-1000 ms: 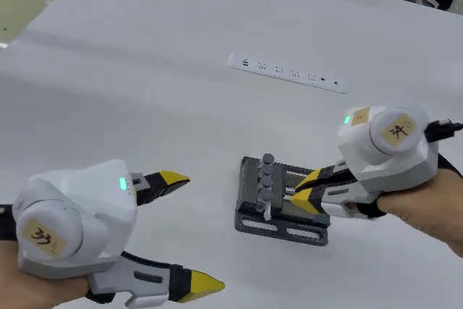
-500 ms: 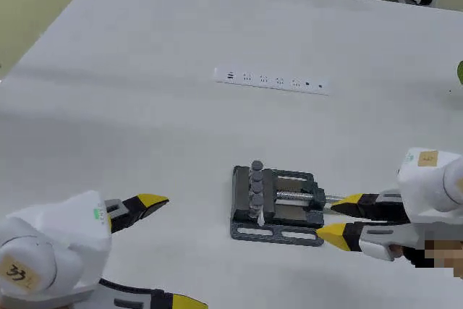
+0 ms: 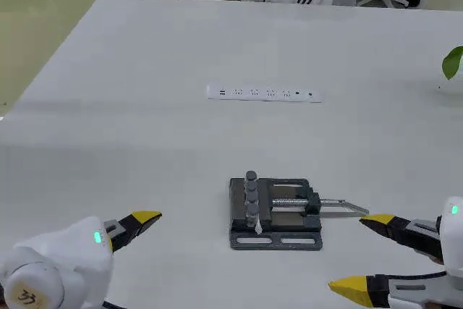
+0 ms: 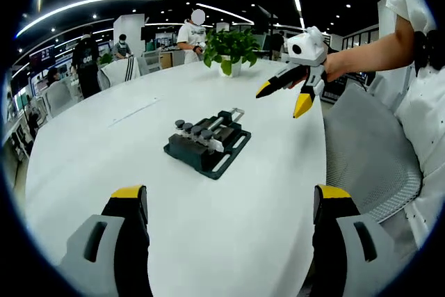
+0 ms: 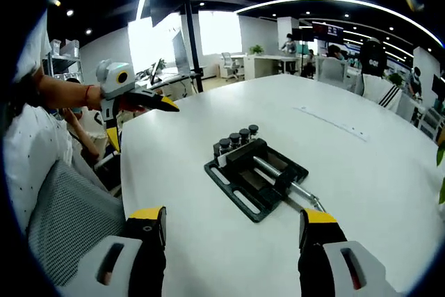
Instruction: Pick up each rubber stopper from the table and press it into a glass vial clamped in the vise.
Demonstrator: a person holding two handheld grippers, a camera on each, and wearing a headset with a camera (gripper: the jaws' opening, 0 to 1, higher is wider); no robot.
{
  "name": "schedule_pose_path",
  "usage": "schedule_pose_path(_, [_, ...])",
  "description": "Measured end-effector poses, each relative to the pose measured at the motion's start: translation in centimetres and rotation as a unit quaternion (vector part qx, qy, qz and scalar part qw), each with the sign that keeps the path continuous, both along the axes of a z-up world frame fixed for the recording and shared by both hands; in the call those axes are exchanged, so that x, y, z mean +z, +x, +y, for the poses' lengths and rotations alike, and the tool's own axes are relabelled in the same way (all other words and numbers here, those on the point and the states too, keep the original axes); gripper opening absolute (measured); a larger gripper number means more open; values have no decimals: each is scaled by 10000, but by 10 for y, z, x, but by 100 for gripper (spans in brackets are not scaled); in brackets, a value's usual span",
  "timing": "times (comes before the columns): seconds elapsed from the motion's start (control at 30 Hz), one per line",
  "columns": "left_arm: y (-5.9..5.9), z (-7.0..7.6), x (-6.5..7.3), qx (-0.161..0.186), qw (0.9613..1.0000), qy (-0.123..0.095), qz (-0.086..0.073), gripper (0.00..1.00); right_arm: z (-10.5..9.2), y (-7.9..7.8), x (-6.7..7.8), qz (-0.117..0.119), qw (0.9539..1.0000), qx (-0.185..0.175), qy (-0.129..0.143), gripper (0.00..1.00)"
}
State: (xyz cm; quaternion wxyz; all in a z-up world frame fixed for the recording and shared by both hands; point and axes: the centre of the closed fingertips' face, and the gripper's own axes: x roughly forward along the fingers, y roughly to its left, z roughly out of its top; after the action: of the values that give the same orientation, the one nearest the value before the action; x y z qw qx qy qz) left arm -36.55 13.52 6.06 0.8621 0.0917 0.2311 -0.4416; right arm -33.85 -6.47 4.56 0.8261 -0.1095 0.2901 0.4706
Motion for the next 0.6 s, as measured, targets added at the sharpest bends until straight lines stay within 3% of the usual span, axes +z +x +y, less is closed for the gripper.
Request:
schedule_pose_path(0.33, [12, -2, -13, 19, 9998, 176, 74, 99, -1, 8, -1, -95, 9999, -74, 90, 89])
schedule_pose_path(0.6, [19, -1, -15, -5, 9999, 153, 70, 99, -5, 13, 0, -111, 9997, -160, 130, 90])
